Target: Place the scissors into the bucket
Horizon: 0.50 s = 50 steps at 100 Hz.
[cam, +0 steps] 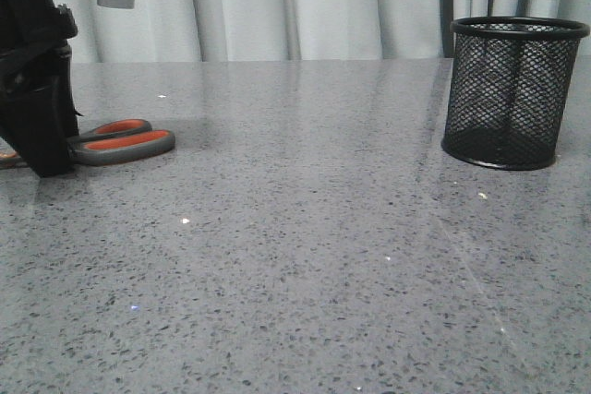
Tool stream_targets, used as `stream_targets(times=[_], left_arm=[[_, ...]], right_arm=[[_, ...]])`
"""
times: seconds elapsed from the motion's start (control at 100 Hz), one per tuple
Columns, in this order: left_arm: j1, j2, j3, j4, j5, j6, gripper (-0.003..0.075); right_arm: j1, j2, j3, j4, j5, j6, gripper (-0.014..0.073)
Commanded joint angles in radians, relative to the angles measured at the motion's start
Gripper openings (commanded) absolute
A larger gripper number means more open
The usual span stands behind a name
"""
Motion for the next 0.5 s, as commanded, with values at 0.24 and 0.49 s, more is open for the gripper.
stream_targets(times=[0.24, 0.49], left_arm=[[0.001, -0.019, -0.031, -0.032, -0.069, 0.037, 0.0421], [0.001, 0.007, -0.029, -0.073, -0.032, 0.037, 0.0341]], right_arm=[[-0.001, 0.022, -0.02, 0.01, -0.071, -0.009, 0.0519], [-0.001, 0.022, -0.02, 0.01, -0.068, -0.009, 0.0519]])
